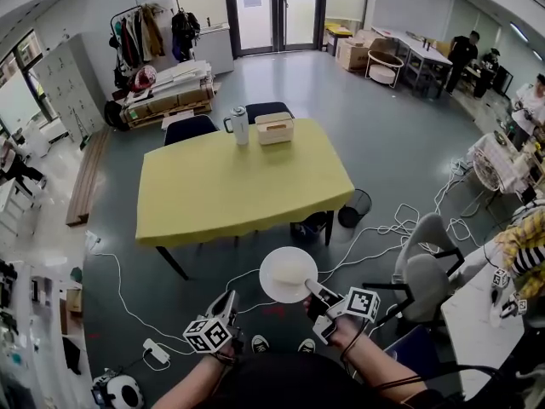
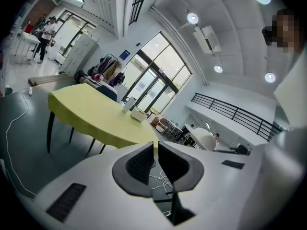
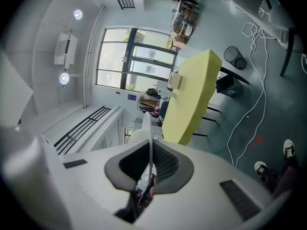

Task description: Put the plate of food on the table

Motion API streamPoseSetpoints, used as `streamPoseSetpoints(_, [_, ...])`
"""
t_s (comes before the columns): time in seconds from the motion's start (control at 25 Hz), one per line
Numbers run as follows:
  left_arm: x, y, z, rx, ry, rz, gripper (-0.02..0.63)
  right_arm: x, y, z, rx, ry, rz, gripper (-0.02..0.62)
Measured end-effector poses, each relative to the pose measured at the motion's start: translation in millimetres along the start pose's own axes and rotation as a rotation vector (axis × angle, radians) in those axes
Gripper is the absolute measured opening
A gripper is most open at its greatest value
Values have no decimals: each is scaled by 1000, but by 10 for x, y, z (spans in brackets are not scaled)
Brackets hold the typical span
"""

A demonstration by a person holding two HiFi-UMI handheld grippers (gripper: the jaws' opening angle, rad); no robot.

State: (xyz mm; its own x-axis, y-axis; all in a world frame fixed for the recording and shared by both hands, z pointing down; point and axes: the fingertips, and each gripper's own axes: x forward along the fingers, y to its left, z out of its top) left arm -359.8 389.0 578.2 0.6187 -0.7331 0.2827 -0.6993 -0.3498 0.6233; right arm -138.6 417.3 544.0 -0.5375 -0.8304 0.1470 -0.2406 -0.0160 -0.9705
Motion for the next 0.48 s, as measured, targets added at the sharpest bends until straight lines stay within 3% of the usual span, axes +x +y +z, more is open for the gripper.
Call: streamPoseSetpoints(0.48, [248,187,328,55,56,-45,34,259,70,-9,-1,-68,-4,21])
